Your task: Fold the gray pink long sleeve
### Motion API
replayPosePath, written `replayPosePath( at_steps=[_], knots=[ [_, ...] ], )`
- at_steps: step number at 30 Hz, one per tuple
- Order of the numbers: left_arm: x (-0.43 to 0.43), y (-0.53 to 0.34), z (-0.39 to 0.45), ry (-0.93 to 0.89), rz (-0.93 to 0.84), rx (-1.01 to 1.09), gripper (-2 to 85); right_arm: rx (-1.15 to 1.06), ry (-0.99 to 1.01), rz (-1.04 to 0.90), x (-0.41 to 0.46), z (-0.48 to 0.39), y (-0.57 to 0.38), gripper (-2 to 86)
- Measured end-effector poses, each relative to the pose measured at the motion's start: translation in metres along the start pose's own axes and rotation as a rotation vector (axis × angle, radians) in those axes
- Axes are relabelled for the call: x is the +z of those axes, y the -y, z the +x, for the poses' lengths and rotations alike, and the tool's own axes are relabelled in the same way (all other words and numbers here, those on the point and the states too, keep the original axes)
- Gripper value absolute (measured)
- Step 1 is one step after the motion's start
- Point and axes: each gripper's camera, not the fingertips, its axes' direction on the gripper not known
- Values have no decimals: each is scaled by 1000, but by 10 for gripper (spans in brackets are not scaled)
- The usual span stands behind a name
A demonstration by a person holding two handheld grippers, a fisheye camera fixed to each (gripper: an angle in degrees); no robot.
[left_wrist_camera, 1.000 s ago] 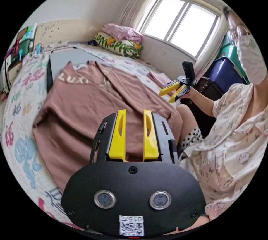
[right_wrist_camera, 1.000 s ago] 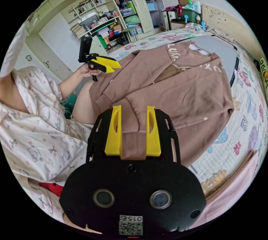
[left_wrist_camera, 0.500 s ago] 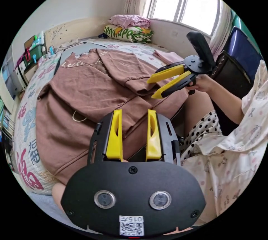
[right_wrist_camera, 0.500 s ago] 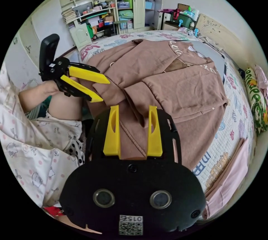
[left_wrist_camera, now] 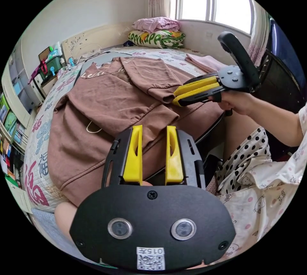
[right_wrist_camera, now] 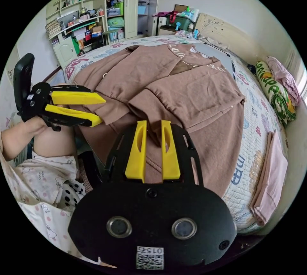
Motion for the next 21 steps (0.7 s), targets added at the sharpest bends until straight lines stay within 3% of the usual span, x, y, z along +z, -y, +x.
replayPosePath(
  at_steps=[11,15,21],
  knots=[
    [4,-57,-36,-180,79,-319,16,198,48,118,-1,31,-12,50],
    [7,-66,-34,-188,67,-321,12,223,113,101,-4,51,-4,40],
    [-25,-48,-63,-270,87,-157,12,265,334,119,-40,132,21,20]
  ],
)
